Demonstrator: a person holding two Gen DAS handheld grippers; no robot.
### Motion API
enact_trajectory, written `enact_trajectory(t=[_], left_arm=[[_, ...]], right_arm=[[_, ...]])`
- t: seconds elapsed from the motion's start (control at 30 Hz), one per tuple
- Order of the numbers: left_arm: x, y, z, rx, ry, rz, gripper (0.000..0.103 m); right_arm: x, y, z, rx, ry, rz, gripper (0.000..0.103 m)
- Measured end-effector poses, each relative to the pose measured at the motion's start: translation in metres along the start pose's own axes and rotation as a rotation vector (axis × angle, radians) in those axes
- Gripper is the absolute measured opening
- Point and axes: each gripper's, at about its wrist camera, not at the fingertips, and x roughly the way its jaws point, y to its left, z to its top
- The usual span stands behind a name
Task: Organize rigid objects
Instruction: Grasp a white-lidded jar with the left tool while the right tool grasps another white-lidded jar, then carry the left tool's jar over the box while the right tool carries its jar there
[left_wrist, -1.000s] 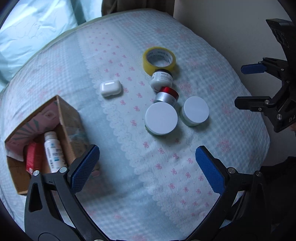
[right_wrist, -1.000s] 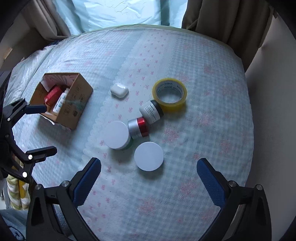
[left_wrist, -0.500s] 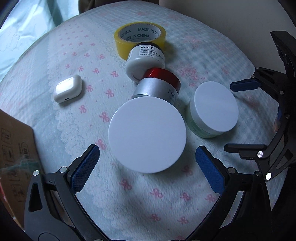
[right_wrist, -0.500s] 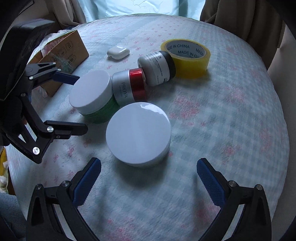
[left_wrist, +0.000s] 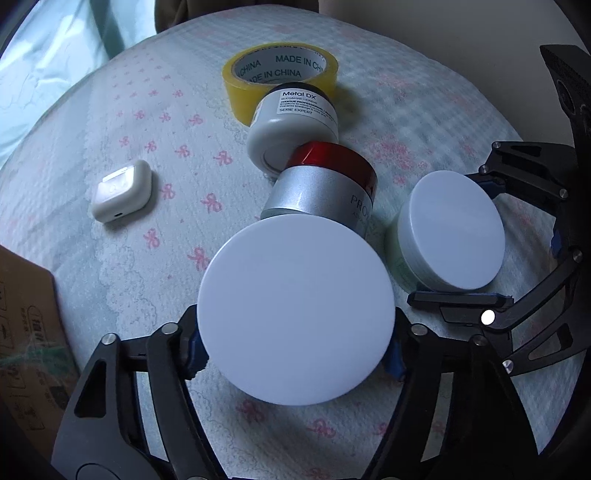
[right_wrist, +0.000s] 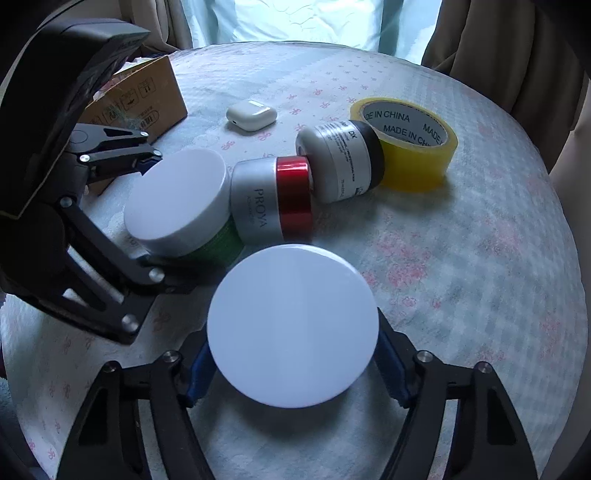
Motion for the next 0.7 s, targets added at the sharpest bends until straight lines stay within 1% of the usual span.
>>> enact_trajectory(t=[0.17, 0.37, 0.53, 0.7], left_arm=[[0.001, -0.001, 0.002, -0.004, 0.0, -0.003, 0.068], [-0.005, 0.006, 0.005, -0.032, -0.013, 0.019, 0.068], [-0.022, 0.01, 0.007, -0.047, -0.04, 0.03, 0.068], [-0.054, 0.014, 0.014, -0.065, -0.074, 0.042, 0.068]], right_arm=[[0.004, 0.0, 0.004, 0.013, 0.003, 0.001, 0.067], [0.001, 0.0, 0.005, 0.018, 0.014, -0.004, 0.067], [-0.007, -0.004, 0.01, 0.053, 0.01, -0.005, 0.067], [-0.03, -0.005, 0.021, 0.07, -0.01, -0.018, 0.067]])
